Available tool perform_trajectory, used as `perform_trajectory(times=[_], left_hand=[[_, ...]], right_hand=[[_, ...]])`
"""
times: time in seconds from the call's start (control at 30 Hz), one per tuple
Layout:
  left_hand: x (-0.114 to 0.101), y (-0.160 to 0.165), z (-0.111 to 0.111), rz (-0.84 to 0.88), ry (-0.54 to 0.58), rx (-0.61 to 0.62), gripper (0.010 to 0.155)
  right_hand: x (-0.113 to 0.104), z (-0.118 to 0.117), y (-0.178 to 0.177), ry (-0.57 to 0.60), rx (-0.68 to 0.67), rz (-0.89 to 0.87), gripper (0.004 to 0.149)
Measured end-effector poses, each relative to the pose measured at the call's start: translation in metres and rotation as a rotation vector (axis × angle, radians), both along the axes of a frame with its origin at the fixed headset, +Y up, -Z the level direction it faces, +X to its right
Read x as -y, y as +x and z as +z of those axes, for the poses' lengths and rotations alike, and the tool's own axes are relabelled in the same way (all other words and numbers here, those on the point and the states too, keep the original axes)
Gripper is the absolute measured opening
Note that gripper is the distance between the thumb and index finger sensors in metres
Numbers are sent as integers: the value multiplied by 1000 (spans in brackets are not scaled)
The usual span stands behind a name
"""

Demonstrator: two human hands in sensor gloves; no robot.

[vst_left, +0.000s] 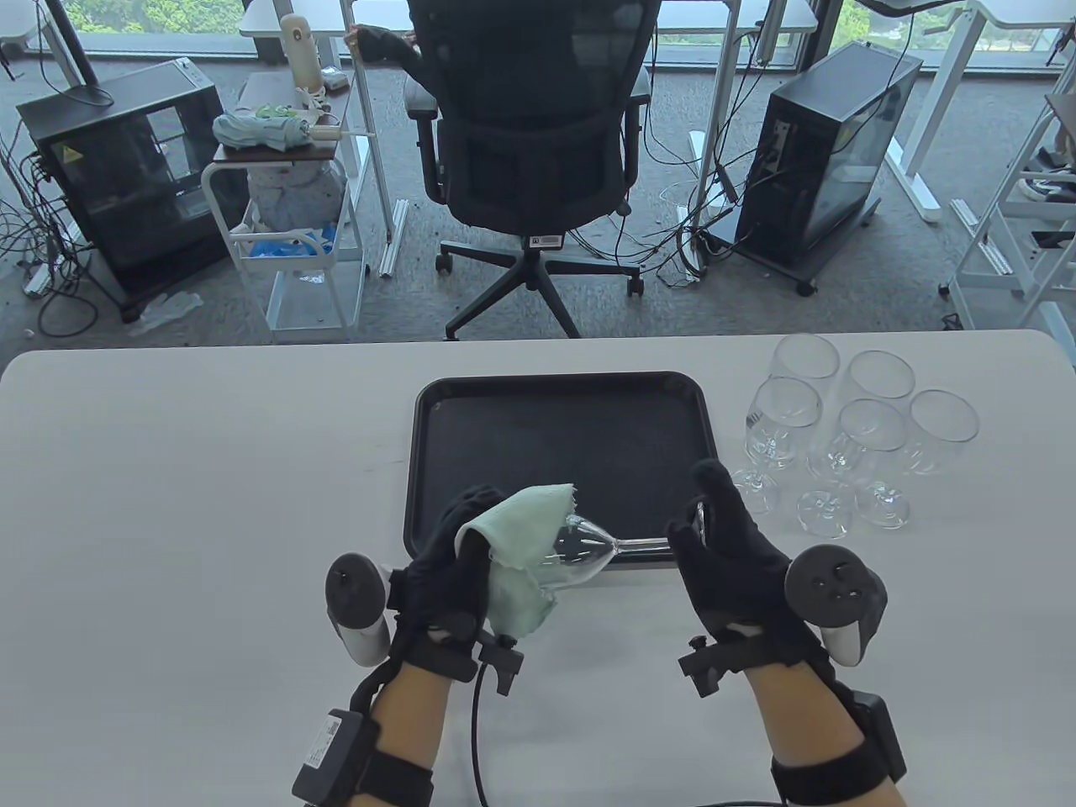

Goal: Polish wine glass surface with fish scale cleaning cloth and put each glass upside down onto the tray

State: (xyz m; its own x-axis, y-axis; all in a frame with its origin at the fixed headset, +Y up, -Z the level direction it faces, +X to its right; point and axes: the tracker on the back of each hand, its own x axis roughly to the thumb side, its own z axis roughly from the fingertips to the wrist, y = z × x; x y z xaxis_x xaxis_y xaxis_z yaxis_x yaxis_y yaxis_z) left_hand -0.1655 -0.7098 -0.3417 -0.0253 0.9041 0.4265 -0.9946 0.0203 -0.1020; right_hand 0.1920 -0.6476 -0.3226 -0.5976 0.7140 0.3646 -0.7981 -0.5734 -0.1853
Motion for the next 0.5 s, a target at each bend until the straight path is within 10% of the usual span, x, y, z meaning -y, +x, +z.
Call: perform_trajectory(times=[0.2, 0.5], left_hand=[[0, -6, -1, 52, -8, 2, 55], [0, -6, -2, 60, -7, 13, 54]], right_hand=[[-37, -40, -43, 136, 306, 540, 81], [-20, -139, -77, 35, 470, 793, 79]])
